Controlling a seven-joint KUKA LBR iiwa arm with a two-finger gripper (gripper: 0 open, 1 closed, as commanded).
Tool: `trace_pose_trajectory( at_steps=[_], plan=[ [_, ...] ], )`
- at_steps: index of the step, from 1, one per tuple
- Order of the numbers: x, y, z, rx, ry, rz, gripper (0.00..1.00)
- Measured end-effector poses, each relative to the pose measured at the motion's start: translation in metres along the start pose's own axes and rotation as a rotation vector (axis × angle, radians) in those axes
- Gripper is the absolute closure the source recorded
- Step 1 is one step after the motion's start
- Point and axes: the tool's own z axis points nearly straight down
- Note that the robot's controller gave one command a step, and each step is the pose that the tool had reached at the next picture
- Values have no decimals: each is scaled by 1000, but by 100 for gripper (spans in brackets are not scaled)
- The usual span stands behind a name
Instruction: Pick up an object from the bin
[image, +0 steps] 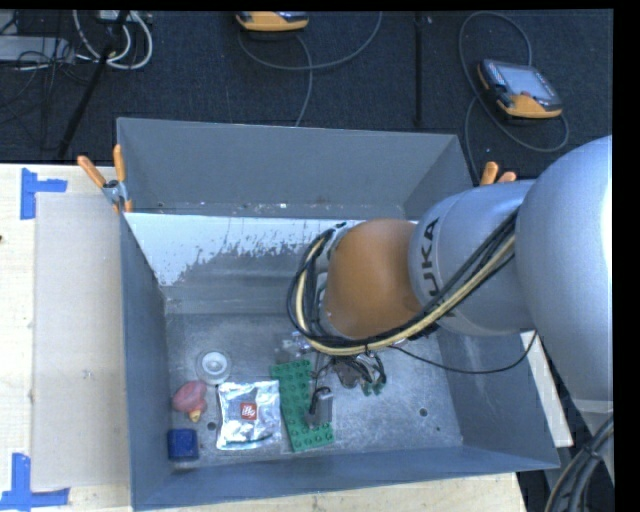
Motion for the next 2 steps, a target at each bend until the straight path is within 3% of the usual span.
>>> trace_pose_trajectory(
  at_steps=[1,2],
  plan=[
    [16,19,-128,1,-9,-2,100],
    [21,-2,-217,1,-6,297,100]
  ],
)
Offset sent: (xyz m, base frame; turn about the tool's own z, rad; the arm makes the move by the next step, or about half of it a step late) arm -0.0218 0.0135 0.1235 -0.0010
